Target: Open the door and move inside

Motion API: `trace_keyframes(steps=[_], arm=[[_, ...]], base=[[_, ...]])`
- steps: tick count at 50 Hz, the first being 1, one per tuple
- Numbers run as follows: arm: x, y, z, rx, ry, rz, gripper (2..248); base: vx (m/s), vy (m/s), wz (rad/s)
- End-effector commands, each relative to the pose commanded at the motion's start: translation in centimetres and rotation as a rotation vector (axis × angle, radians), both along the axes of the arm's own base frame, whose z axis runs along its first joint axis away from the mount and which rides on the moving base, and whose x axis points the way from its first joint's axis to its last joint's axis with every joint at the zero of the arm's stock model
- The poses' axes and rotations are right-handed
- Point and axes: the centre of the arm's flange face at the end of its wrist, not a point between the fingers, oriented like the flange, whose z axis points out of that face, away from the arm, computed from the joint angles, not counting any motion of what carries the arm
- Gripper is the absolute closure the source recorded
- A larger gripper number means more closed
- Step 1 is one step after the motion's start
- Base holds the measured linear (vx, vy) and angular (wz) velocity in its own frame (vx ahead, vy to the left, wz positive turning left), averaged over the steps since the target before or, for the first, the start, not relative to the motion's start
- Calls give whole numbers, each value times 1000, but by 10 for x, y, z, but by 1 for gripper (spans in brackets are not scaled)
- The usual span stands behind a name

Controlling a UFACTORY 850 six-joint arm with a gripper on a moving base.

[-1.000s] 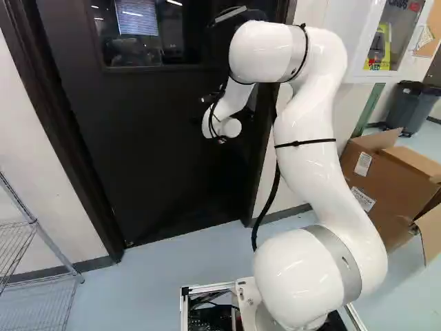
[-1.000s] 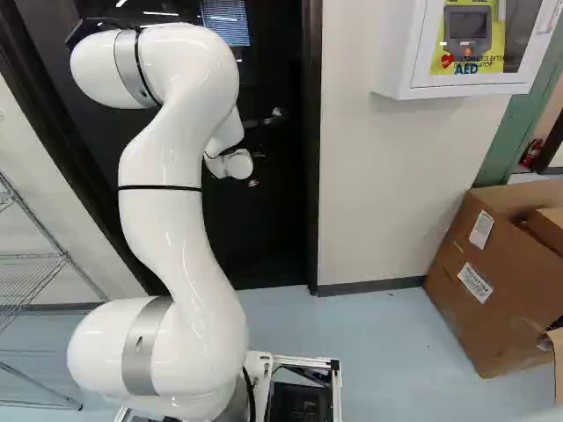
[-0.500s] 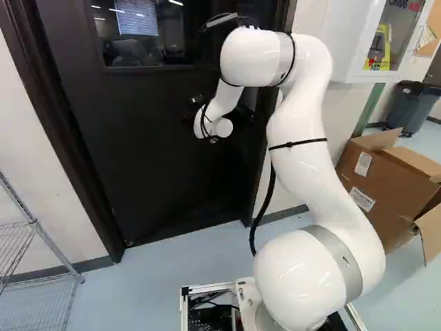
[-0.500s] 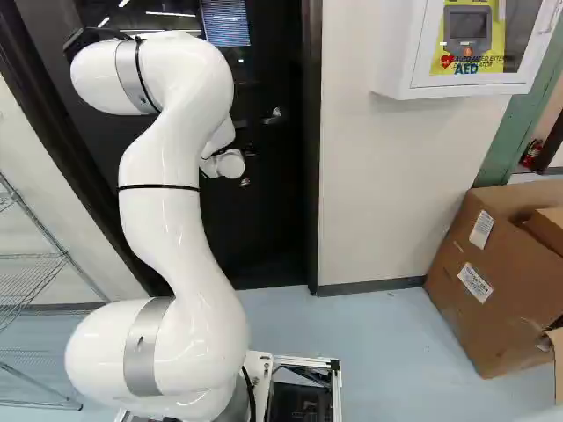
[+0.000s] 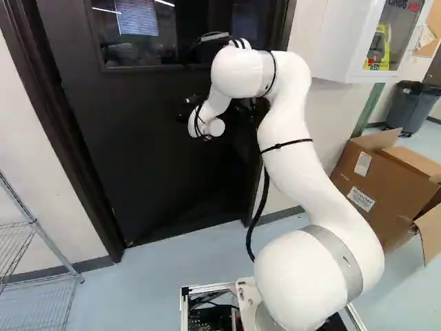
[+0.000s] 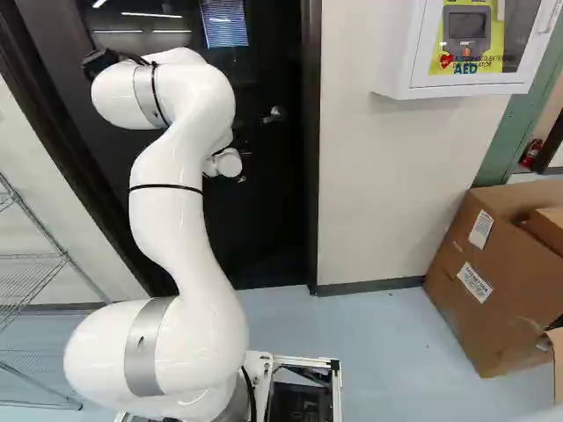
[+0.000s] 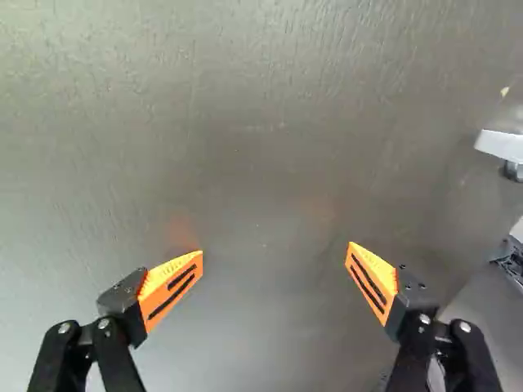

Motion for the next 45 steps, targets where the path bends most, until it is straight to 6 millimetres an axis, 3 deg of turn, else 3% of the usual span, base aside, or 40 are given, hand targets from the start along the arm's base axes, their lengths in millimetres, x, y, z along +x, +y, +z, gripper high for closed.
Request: trace_keyframes(steps=[21,45], arm=[[33,21,-10,10,-42,17,3],[-4,36,-1,1,-6,49,3]], base=[[0,0,0],[0,0,0]])
